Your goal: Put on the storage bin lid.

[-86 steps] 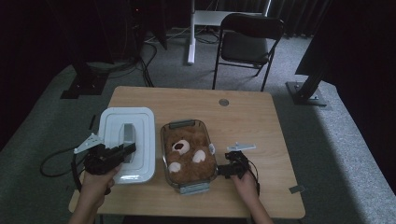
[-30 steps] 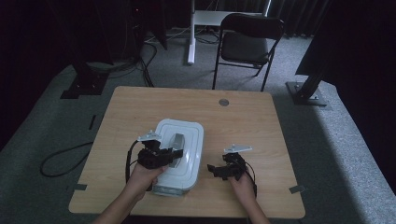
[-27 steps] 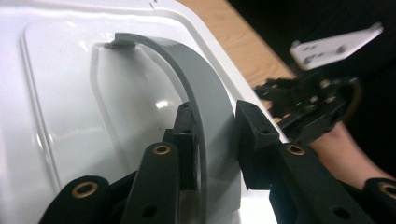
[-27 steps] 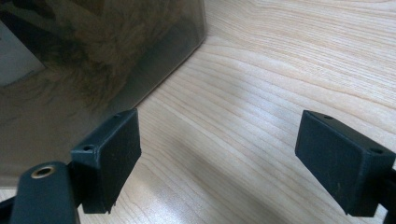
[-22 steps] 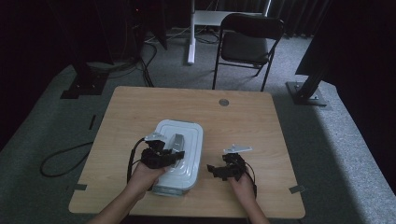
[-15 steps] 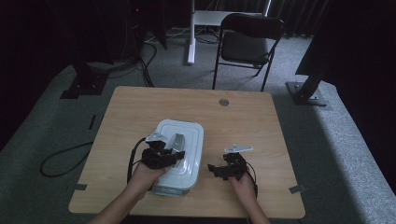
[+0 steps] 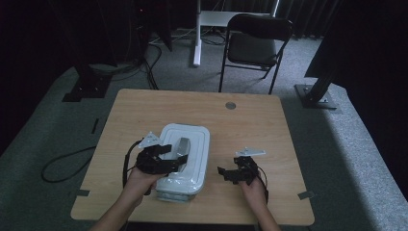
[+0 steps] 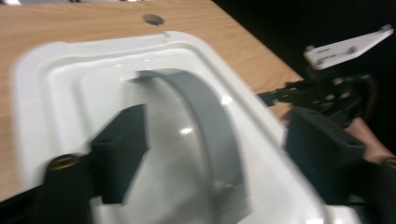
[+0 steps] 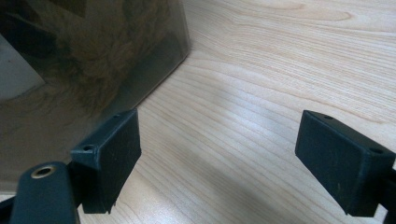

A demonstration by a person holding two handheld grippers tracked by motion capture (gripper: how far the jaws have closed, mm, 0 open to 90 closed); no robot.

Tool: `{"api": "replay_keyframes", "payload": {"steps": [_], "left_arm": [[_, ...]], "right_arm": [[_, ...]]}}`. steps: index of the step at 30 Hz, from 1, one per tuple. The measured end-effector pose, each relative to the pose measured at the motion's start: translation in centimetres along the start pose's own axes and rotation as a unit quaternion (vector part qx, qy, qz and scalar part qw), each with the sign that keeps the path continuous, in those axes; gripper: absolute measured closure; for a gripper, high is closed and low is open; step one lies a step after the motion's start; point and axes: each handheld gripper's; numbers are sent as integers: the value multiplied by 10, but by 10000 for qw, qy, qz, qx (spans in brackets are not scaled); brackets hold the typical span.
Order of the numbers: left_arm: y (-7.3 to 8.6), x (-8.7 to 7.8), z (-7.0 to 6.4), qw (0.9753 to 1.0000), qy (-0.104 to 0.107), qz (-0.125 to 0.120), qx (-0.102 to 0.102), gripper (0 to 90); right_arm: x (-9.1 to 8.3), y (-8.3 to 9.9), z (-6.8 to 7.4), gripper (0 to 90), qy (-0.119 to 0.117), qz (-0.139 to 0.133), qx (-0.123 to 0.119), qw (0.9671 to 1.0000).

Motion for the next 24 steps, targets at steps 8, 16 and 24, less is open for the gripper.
{"api": "replay_keyframes", "payload": {"steps": [8,16,24], "left_arm": [[18,-15,26,9998,-183,-39,-29,16],[46,-33,58,9937,-1065,-122,-336,4],[78,-40,85,9836,-1741,-134,-454,4]], "right_arm": [[0,0,-2,135,40,23,-4,10000],[-1,1,-4,135,81,37,-9,10000],[-2,0,-4,135,102,34,-12,9999]]}}
Point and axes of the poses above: each handheld gripper's, and its own axes: x roughly forward along the jaws, y roughly out of its underside, z roughly to its left, and after that the axes turned 9 degrees about x, right-handed
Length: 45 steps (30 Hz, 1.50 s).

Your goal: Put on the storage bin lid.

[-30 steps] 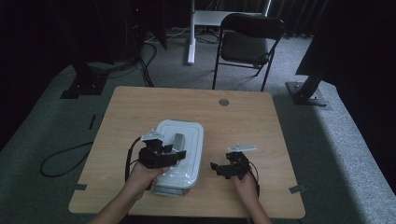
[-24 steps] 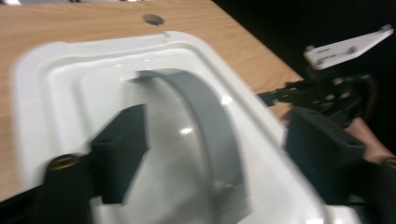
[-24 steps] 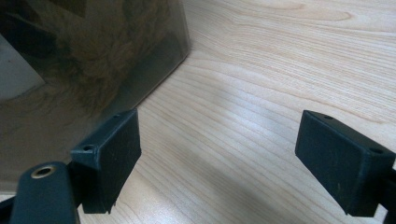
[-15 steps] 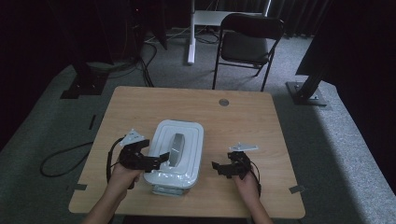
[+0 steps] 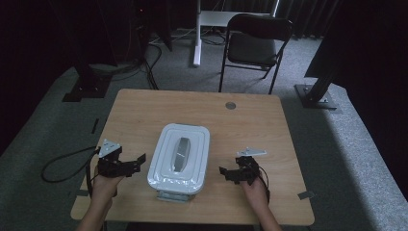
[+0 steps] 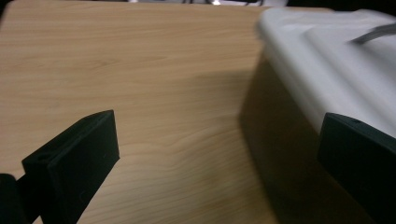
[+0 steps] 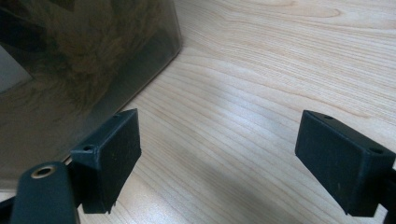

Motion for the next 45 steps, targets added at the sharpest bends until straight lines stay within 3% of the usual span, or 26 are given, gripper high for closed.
{"api": "replay_keyframes", "payload": {"steps": [2,6,16,21,29,35,41,45], "left_arm": [[8,4,4,9999,-119,55,5,4],[23,17,6,9996,-62,258,-53,4],[39,41,-12,9980,208,582,116,4],[40,46,-21,9974,383,594,164,5],[39,47,-28,9970,376,633,229,5],[36,56,-42,9957,554,673,312,5],[29,67,-52,9948,712,633,359,5],[25,71,-53,9958,716,481,307,5]], "right_arm": [[0,0,-1,135,7,2,14,10000],[-1,0,-1,135,9,-8,14,10000],[-4,2,-4,135,22,-7,67,10000],[-7,4,-6,135,25,-2,90,10000],[-11,8,-12,135,63,-3,146,9999],[-13,9,-13,135,72,-19,159,9998],[-16,10,-16,135,82,-73,177,9998],[-19,12,-20,135,104,-94,231,9996]]}}
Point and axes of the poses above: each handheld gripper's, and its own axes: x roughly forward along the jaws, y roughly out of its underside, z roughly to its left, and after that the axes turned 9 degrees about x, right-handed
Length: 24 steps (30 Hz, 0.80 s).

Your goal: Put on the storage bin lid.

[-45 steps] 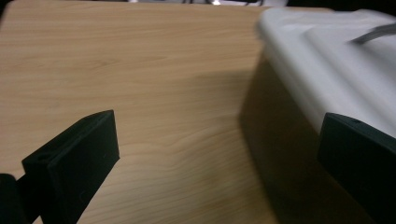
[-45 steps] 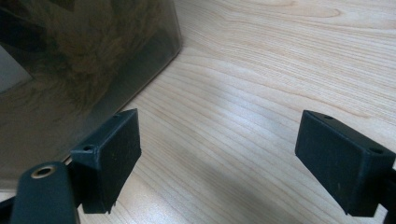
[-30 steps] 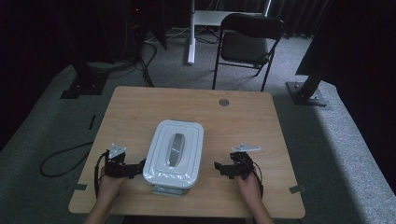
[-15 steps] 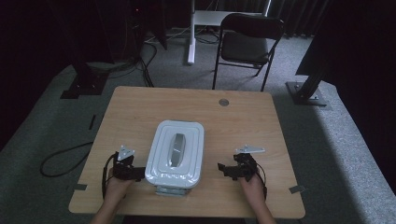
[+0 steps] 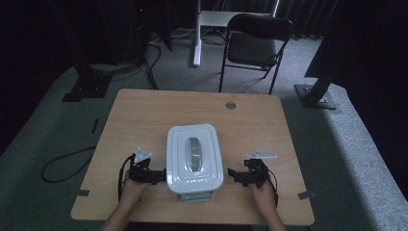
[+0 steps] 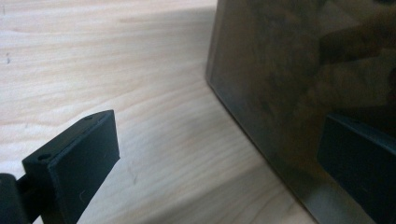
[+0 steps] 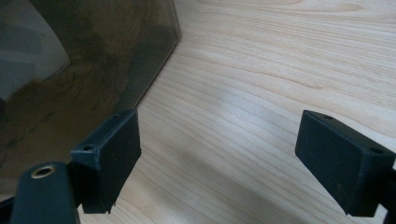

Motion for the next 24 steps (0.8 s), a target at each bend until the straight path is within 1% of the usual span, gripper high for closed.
{"api": "replay_keyframes", "payload": {"steps": [1,4,8,11,12,15,17,21,22,24], "left_arm": [[-2,1,0,10000,-6,-7,-6,5],[-9,5,-1,10000,-31,-17,65,5],[-17,12,-5,9999,29,-57,118,5],[-21,18,-7,9997,91,-56,206,5],[-22,19,-8,9997,119,-59,199,5],[-23,23,-8,9997,116,-14,215,5],[-22,24,-8,9997,98,4,215,5],[-20,22,-9,9996,125,24,240,5],[-19,21,-9,9996,133,-13,240,5],[-18,18,-8,9995,185,-83,230,5]], "right_arm": [[-1,0,-1,135,-1,2,9,10000],[-1,1,-1,135,-13,10,4,10000],[2,2,3,135,-37,72,-75,9999],[3,3,2,135,-26,87,-74,9999],[2,3,2,135,-12,88,-63,9999],[1,4,0,135,-29,66,-31,10000],[2,5,1,135,-98,74,-34,9999],[10,7,9,135,-208,204,-199,9994],[11,7,11,134,-206,231,-250,9992],[12,8,10,134,-107,231,-312,9992]]}}
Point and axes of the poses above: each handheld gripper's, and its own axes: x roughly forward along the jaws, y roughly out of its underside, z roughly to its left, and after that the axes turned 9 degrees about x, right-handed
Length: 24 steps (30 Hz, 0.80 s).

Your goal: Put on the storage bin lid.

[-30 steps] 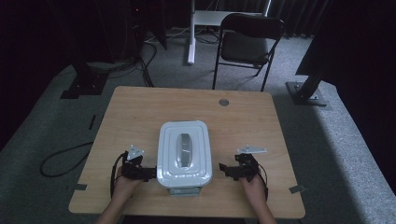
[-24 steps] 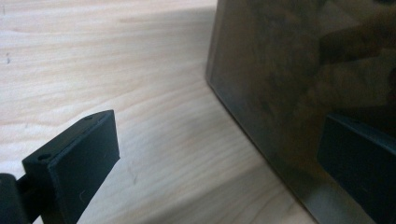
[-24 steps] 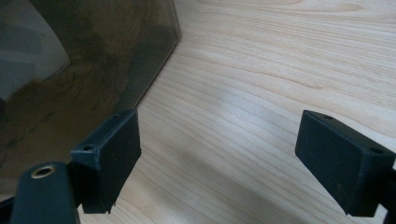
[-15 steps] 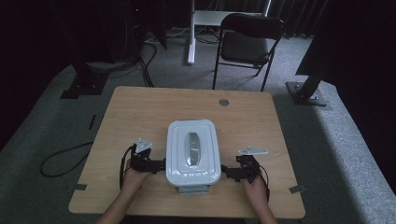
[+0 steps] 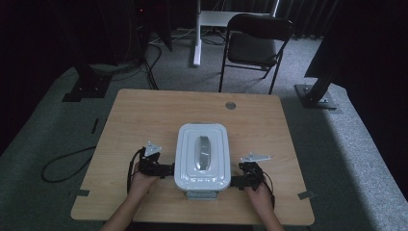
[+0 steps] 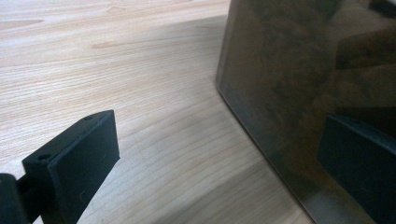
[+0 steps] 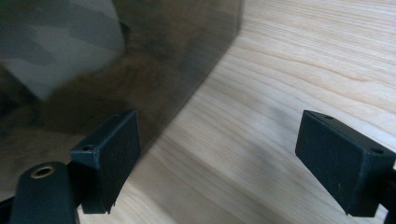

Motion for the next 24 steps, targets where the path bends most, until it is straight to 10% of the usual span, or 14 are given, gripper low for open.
{"api": "replay_keyframes", "payload": {"steps": [15,24], "left_arm": [[24,-18,20,9997,-134,16,-201,5],[43,-35,32,9994,-270,41,-225,5]], "right_arm": [[-15,14,-34,120,916,-573,11,9941],[-32,17,-45,108,1522,-1136,148,9817]]}}
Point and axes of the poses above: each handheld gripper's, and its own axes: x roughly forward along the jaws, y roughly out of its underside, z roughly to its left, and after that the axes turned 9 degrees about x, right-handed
